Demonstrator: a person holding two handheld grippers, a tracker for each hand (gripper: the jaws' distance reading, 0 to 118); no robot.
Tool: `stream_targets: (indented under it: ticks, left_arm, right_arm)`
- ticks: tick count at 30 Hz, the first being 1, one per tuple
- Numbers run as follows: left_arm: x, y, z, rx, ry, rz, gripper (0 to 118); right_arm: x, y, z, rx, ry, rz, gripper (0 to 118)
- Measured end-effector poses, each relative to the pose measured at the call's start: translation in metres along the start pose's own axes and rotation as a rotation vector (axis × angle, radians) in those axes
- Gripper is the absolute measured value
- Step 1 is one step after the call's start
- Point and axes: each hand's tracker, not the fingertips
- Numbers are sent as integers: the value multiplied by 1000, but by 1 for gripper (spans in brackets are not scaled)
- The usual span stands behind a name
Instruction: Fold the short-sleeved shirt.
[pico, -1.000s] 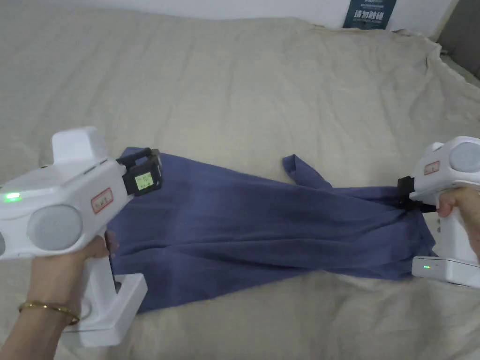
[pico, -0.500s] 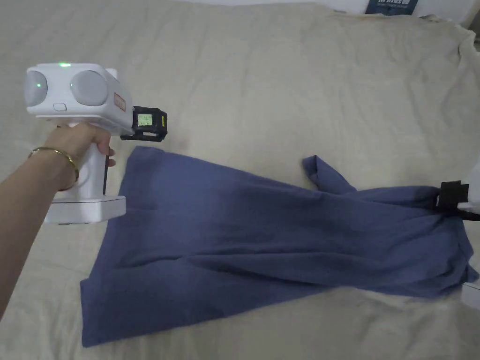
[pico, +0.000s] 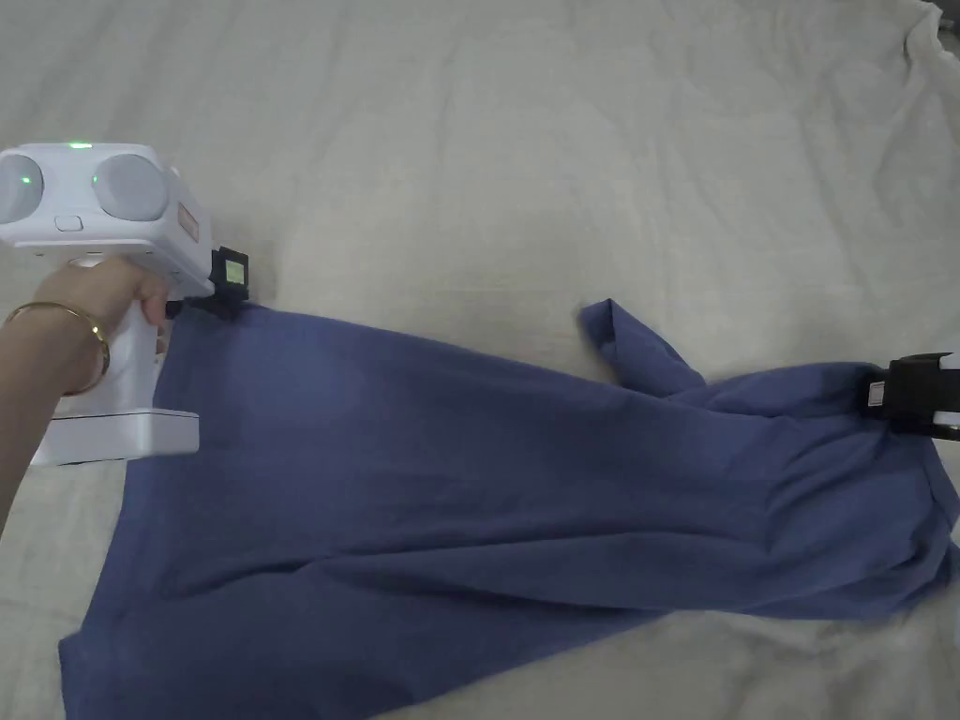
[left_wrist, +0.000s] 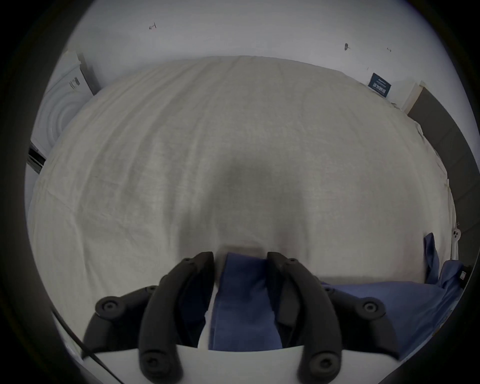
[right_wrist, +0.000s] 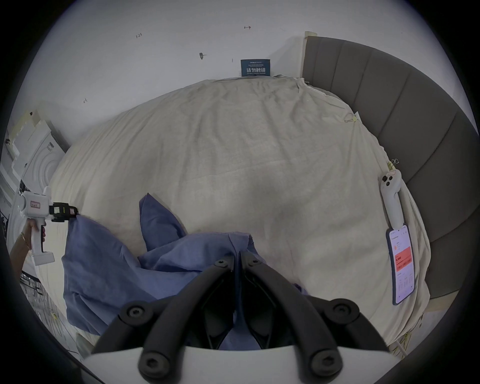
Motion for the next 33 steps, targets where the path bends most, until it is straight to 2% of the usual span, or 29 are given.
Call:
stream_targets:
  ticks: [1, 2, 3, 7, 10, 14, 18, 24, 33]
  left_arm:
    - [2, -1, 0, 6, 12, -19, 33]
    - [2, -2, 1, 11, 2, -46, 22]
    - [3, -4, 2, 10, -12, -51, 0]
    - [7, -14, 24, 36, -6, -64, 0]
    - [-2, -22, 68, 224, -42, -26, 0]
    - [-28, -30, 154, 407, -134, 118, 0]
    - [-53, -41, 239, 579, -105, 183, 0]
    - [-81, -75, 364, 802, -67, 247, 0]
    - [-96, -107, 477, 977, -7, 228, 0]
  right_arm:
    - [-1, 1, -1, -1, 8, -9, 3]
    - [-1, 0, 0, 0, 11, -10, 3]
    - [-2, 1, 0, 3, 8, -8, 3]
    - [-4, 1, 5, 15, -1, -27, 3]
    - [-4, 0, 26, 68, -6, -43, 3]
    - [-5, 2, 72, 148, 40, -93, 3]
    - [-13, 6, 129, 267, 45, -68, 3]
    - [-18, 9, 223, 437, 91, -88, 3]
    - [-30, 8, 335, 614, 167, -63, 3]
